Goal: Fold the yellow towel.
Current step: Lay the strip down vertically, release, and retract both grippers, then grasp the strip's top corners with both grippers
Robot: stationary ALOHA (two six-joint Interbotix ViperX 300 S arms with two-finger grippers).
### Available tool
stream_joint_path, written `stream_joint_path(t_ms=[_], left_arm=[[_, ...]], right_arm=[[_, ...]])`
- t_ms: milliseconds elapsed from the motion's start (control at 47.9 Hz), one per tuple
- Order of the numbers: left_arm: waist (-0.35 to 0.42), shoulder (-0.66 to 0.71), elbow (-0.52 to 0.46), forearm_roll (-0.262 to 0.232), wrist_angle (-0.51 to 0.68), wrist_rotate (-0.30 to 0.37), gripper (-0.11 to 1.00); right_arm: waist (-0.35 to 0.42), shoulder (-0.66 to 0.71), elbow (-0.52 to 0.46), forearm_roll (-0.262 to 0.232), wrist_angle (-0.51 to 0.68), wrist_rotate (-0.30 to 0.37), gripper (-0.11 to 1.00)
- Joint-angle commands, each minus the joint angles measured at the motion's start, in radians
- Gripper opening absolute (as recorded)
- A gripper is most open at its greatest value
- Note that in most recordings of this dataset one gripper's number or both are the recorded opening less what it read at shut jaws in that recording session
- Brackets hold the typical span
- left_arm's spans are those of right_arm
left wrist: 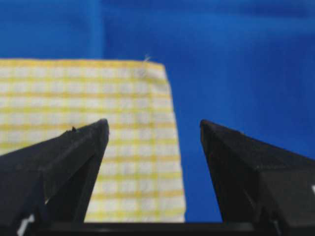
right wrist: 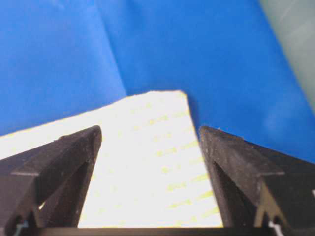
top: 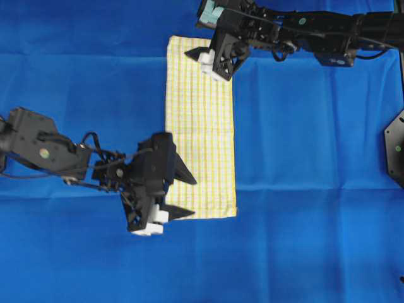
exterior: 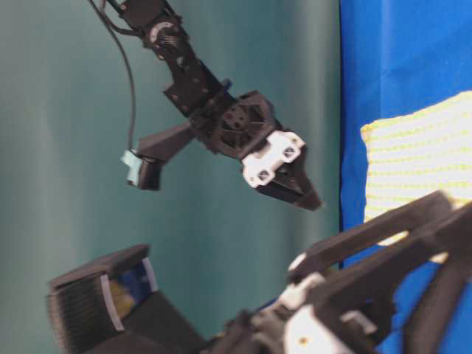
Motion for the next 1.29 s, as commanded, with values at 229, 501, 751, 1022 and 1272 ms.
stream_joint_path(t_ms=[229,501,751,1022,1272], left_arm=[[0.120,-0.202,0.057,0.006,0.138,0.029,0.67],[0.288,-0.307,0.176,0.008,-0.012,0.051,0.67],[0.348,-0.351,0.249,0.006,-0.115,0.089,0.71],[0.351,-0.341,0.264,0.003,-0.141,0.089,0.74],[0.453,-0.285,0.244,0.003,-0.193,0.100,0.74]], right_arm=[[-0.009,-0.236,0.123,-0.003,0.014,-0.002,0.77],[0.003,-0.423,0.342,0.020,-0.103,0.008,0.77],[0.057,-0.543,0.460,0.060,-0.138,0.008,0.77],[0.063,-0.548,0.483,0.075,-0.147,0.008,0.77],[-0.015,-0.463,0.434,0.080,-0.163,0.008,0.77]])
